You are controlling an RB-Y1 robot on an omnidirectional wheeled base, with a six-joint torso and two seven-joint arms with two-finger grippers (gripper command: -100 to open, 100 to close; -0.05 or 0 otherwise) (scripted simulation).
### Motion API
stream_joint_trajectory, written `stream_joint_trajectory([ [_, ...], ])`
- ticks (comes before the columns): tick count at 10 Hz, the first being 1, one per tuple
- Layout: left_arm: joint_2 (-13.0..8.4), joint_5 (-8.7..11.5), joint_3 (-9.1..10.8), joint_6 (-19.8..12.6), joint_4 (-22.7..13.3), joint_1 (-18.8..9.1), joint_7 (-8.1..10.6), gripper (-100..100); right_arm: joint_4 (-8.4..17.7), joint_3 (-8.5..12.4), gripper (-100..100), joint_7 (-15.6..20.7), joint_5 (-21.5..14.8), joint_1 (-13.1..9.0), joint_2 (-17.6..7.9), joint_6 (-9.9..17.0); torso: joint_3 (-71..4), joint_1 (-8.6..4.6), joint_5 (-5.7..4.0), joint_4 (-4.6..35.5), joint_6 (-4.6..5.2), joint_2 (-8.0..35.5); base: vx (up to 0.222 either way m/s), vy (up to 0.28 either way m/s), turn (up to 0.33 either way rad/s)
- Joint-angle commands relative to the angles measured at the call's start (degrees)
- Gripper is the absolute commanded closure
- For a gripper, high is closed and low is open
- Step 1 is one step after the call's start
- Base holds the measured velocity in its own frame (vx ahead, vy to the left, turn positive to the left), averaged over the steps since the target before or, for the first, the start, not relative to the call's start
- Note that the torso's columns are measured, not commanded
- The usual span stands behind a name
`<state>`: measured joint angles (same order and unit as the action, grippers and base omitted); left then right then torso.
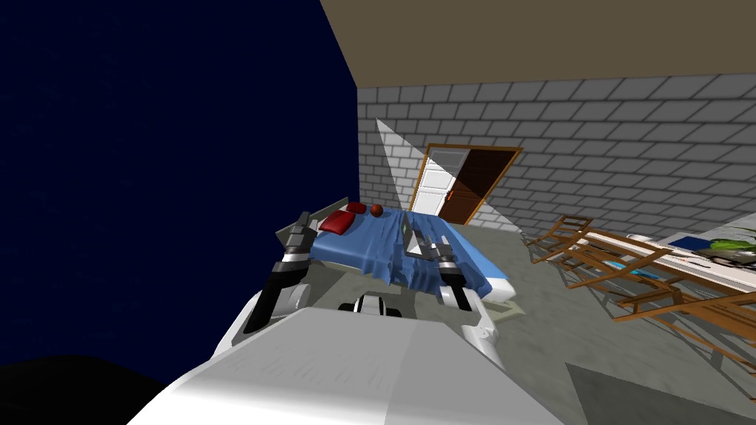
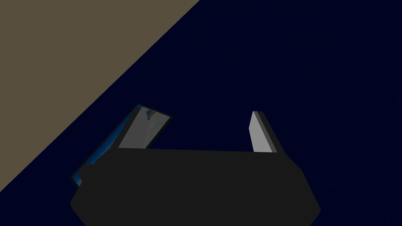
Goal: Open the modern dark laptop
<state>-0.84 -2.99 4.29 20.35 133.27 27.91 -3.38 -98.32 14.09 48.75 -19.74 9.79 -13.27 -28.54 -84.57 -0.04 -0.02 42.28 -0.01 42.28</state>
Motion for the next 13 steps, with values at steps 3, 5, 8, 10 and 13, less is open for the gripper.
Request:
stream_joint_trajectory([
  [3,0.0,0.0,0.0,0.0,0.0,0.0,0.0,0,6.86,1.8,-100,7.76,-2.69,-3.07,-0.99,0.85,0.0,0.07,0.04,0.0,0.02,0.01,0.021,0.073,0.025],
  [5,0.0,0.0,0.0,0.0,0.0,0.0,0.0,0,9.41,2.51,-100,11.02,-3.77,-4.31,-1.37,1.13,0.0,-0.02,0.01,0.0,0.02,0.01,0.021,0.061,0.021],
  [8,0.0,0.0,0.0,0.0,0.0,0.0,0.0,0,12.4,3.2,-100,15.95,-4.83,-5.53,-1.77,1.42,0.0,0.08,0.03,0.0,0.0,0.0,0.019,0.063,0.019],
  [10,0.0,0.0,0.0,0.0,0.0,0.0,0.0,0,15.12,3.87,-100,19.22,-5.86,-6.73,-2.18,1.7,-0.01,0.05,0.02,0.0,0.0,-0.01,0.024,0.061,0.021],
  [13,0.0,0.0,0.0,0.0,0.0,0.0,0.0,0,20.12,5.15,-100,24.07,-7.84,-9.04,-3.03,2.26,0.01,0.01,0.02,0.0,0.01,0.02,0.018,0.062,0.021],
])
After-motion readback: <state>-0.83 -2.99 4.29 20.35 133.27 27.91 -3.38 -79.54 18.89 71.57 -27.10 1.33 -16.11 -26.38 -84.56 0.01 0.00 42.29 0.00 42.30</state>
